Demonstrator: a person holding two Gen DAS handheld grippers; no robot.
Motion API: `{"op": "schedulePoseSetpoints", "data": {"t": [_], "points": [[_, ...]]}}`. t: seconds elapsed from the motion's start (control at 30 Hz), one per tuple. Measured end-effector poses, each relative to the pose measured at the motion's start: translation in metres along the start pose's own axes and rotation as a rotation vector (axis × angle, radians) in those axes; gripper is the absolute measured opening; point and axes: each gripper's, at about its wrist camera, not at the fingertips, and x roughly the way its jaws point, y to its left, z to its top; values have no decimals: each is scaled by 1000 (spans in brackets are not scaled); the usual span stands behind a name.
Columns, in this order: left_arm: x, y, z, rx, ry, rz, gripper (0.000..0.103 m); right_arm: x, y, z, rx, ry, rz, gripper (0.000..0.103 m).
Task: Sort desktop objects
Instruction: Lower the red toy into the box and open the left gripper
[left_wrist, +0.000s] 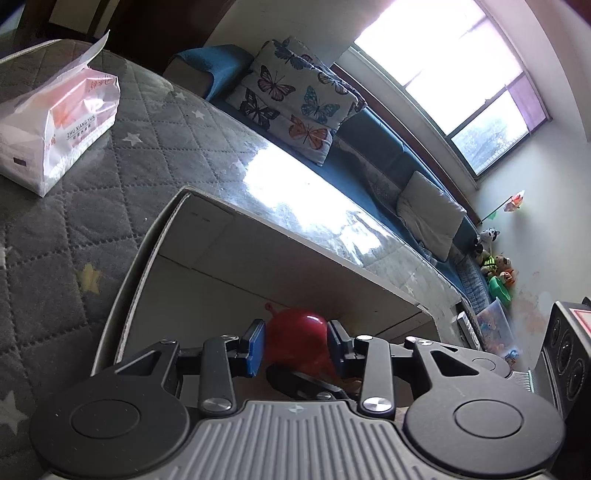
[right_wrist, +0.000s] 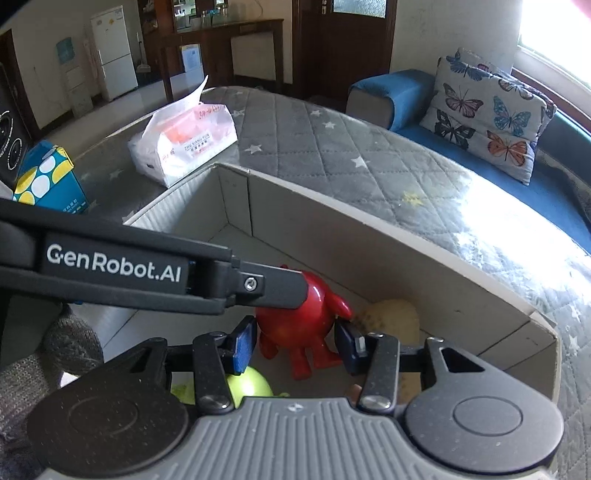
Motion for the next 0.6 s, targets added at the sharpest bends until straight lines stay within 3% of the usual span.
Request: {"op": "schedulePoseSetpoints", "data": {"t": [0.33, 0.6], "points": [[-26, -7, -9, 11, -38, -14, 39, -28, -2, -13, 28, -46, -7, 52], [-63, -21, -31, 43, -84, -51, 39, -93, 4, -43, 47, -175, -14, 53]]}}
